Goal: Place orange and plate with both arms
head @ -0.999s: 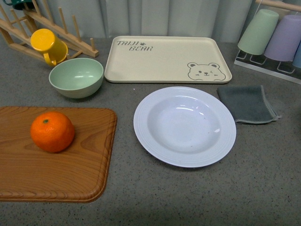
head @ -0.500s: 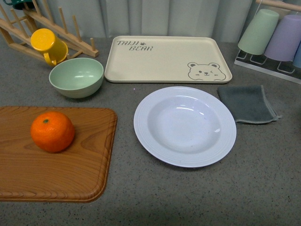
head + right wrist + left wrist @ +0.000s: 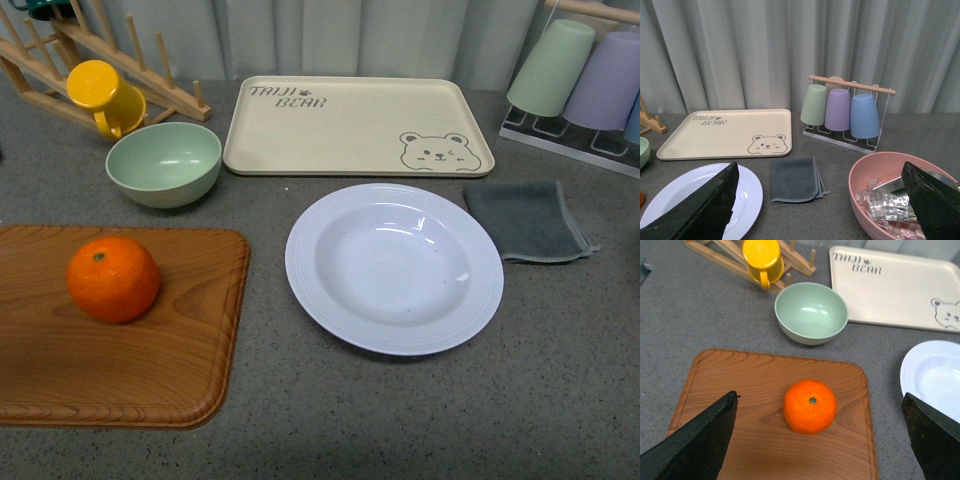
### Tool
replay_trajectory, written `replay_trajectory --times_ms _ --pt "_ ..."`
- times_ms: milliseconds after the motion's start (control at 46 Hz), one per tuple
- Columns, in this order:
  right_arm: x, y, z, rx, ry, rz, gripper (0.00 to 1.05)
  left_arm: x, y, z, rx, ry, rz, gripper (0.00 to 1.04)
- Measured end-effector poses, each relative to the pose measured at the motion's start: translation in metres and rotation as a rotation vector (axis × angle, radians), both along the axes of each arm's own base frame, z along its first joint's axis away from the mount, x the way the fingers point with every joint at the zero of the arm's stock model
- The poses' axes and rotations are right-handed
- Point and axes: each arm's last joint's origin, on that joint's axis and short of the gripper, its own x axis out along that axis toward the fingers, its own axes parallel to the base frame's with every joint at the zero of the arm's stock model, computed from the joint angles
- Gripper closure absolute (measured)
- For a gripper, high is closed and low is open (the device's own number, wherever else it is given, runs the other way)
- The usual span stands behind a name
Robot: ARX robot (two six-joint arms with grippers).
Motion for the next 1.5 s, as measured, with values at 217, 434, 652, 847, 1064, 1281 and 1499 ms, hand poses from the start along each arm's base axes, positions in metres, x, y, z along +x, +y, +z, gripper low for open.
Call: replay_trajectory --times_ms 217,434,652,847,1064,1281,1499 --pt "0.000 0.000 0.000 0.000 0.000 0.000 0.09 0.038 -0.017 -0.007 0.022 0.079 -0.062 0.06" --pt "0.000 0.000 0.000 0.000 0.000 0.000 0.09 0.065 -0.029 -0.025 0.111 0.223 -0.094 0.06" --pt "0.000 0.000 0.000 0.000 0.000 0.000 0.09 0.080 -0.031 -0.044 0.209 0.366 -0.131 0.06" --pt "0.000 0.000 0.000 0.000 0.000 0.000 0.09 0.100 -0.031 -0.056 0.250 0.445 -0.142 0.06" --pt "0.000 0.000 0.000 0.000 0.000 0.000 0.09 0.116 -0.032 -0.067 0.253 0.503 -0.137 0.06" --pt "0.000 0.000 0.000 0.000 0.000 0.000 0.09 0.124 -0.024 -0.082 0.247 0.594 -0.126 0.06" --pt "0.000 0.000 0.000 0.000 0.000 0.000 0.09 0.127 -0.023 -0.088 0.246 0.611 -0.121 0.17"
